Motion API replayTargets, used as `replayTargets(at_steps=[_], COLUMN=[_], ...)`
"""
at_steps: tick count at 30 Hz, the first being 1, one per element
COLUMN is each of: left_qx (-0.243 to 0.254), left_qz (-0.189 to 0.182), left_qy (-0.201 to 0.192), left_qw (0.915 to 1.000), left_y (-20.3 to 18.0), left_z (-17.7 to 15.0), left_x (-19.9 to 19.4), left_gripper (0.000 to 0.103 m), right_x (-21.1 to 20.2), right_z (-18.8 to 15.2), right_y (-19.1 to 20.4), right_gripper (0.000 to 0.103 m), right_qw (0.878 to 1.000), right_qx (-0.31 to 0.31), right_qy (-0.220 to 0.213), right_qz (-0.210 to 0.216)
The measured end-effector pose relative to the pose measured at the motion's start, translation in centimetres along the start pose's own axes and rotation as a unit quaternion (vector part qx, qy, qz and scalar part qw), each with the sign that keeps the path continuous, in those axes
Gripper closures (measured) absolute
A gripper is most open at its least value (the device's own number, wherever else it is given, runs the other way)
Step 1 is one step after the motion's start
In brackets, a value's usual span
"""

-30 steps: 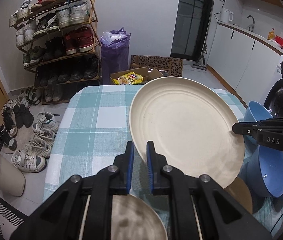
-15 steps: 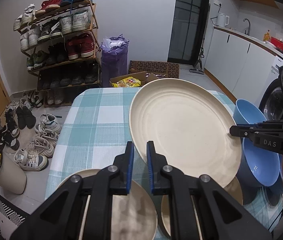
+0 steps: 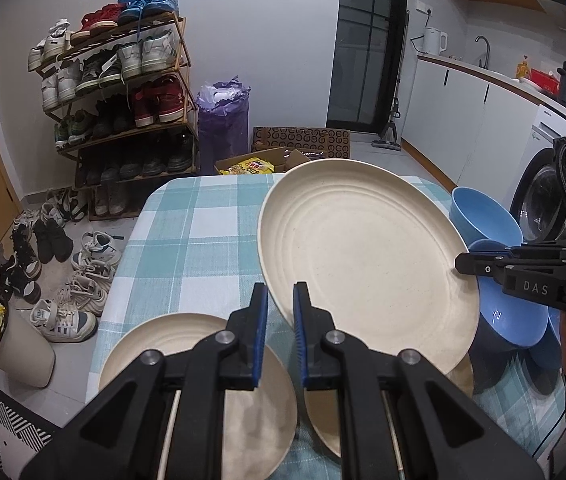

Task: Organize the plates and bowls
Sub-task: 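Lift the cream plate with both grippers and carry it over another plate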

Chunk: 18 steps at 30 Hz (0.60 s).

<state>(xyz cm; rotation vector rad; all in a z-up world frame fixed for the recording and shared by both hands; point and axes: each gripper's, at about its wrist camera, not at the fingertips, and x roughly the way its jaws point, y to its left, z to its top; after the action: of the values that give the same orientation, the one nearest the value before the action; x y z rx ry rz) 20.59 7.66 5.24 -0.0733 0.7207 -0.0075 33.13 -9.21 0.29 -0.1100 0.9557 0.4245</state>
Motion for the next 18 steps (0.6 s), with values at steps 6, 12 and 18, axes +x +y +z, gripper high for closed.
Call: replayTargets(at_steps=[6,12,18], left_qx=[-0.002,-0.004,-0.001], left_qz=[-0.001,-0.002,-0.002], left_qy=[0.001,0.003,0.008], left_qw=[1.0,1.0,1.0], left_y=[0.1,0.3,-0.2], left_z=[-1.5,-3.0,-4.4], left_x=[-0.8,-1.5,-1.5], left_gripper=[0.093,0.093,0.093], right_x=[-0.8,-1.3,-1.0], right_z=[-1.6,-3.3,-5.3], right_y=[0.4,1.1,1.1], right_gripper=[0.093,0.092,0.092], right_qw=[1.0,1.0,1.0], right_qx=[-0.003,-0.008,0.003], right_qy=[-0.01,-0.018,-0.018], right_qz=[0.005,0.007,0.009])
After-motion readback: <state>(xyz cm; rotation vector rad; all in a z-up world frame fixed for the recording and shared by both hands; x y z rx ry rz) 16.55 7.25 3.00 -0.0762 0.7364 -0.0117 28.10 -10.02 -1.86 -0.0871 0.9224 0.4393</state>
